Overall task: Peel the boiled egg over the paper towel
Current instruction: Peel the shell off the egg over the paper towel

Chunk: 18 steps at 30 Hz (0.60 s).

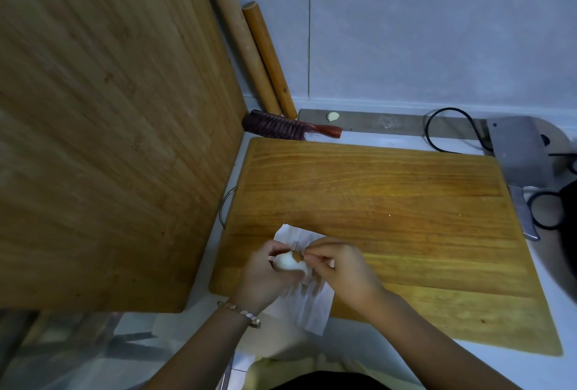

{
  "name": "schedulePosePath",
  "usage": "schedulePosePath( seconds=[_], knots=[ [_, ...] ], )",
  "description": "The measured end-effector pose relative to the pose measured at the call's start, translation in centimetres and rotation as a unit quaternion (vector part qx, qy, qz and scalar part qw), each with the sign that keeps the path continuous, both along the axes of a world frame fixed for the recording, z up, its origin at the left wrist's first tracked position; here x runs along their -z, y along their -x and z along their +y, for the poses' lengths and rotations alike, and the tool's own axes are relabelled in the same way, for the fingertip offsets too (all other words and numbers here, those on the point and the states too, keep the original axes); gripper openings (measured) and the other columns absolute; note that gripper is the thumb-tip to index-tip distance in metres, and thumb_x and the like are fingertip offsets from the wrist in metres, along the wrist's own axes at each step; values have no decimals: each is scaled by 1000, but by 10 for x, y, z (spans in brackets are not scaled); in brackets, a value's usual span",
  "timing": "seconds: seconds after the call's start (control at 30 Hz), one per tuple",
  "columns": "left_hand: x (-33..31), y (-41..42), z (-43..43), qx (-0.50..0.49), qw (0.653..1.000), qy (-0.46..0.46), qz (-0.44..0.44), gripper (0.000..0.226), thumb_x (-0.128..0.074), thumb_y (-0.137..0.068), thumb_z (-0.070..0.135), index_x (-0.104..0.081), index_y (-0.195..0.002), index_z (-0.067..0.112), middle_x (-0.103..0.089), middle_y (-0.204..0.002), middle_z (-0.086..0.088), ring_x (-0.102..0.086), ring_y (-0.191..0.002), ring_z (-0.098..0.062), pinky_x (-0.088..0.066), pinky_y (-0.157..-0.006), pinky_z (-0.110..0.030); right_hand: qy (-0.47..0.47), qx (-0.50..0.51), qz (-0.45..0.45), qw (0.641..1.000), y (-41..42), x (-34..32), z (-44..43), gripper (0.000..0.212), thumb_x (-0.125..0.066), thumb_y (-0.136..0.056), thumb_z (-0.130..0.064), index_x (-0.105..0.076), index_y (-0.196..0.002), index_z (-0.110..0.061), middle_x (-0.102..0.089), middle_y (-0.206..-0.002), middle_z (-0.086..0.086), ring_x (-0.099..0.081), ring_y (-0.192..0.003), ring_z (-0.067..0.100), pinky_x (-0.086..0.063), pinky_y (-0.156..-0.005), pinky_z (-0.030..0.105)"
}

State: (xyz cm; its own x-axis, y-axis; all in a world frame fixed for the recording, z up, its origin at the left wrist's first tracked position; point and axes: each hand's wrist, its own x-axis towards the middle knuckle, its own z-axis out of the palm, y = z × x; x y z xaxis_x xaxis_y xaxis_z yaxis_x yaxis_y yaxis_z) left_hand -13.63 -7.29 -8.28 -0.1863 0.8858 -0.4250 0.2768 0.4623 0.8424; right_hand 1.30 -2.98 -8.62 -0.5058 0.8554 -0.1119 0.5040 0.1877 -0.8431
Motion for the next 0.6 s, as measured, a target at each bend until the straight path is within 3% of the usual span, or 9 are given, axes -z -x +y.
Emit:
schedulePosePath(
  seconds=[0.07,0.13,0.23,0.4,0.5,0.6],
  knots=[
    [-1,-2,1,12,1000,-15,-15,38,-79,-62,3,-58,-89,20,-60,-82,10,-61,-72,1,-45,-51,-4,43,-5,32,999,1,-2,0,20,-68,-79,-15,-68,-99,-20,-67,-95,-6,-57,-83,-4,-43,-76,7],
    [-3,-4,1,34,999,-27,-19,38,-78,-62,-1,-58,-82,23,-60,-79,12,-59,-67,14,-43,-52,-1,79,-14,28,996,-1,-3,0,29,-70,-77,-15,-66,-106,-21,-67,-102,-4,-61,-91,5,-49,-86,22],
    [-4,-5,2,50,998,-24,-16,37,-78,-63,3,-58,-82,27,-62,-81,12,-61,-71,3,-45,-54,-2,32,-39,19,999,-5,-8,0,23,-65,-82,-15,-66,-105,-18,-71,-101,8,-65,-90,15,-52,-84,33],
    [-6,-7,2,34,999,-8,-22,36,-79,-61,11,-59,-81,33,-62,-84,13,-60,-81,-6,-49,-60,-16,-68,-61,-31,995,-8,-8,-4,22,-49,-92,-18,-63,-109,-20,-72,-105,3,-65,-92,13,-50,-77,27],
    [-7,-8,3,34,999,-5,-32,37,-79,-60,9,-61,-82,32,-64,-86,12,-61,-83,-7,-49,-62,-19,-66,-9,-32,997,-6,-6,-5,14,-54,-88,-13,-68,-85,-13,-71,-76,6,-60,-64,13,-46,-60,30],
    [-7,-8,3,27,999,-1,-44,37,-78,-62,7,-62,-86,31,-64,-88,10,-61,-85,-9,-49,-62,-16,-3,71,18,997,-3,-4,-4,14,-59,-83,-6,-65,-72,-9,-62,-63,-3,-51,-53,3,-38,-53,12]
  ],
)
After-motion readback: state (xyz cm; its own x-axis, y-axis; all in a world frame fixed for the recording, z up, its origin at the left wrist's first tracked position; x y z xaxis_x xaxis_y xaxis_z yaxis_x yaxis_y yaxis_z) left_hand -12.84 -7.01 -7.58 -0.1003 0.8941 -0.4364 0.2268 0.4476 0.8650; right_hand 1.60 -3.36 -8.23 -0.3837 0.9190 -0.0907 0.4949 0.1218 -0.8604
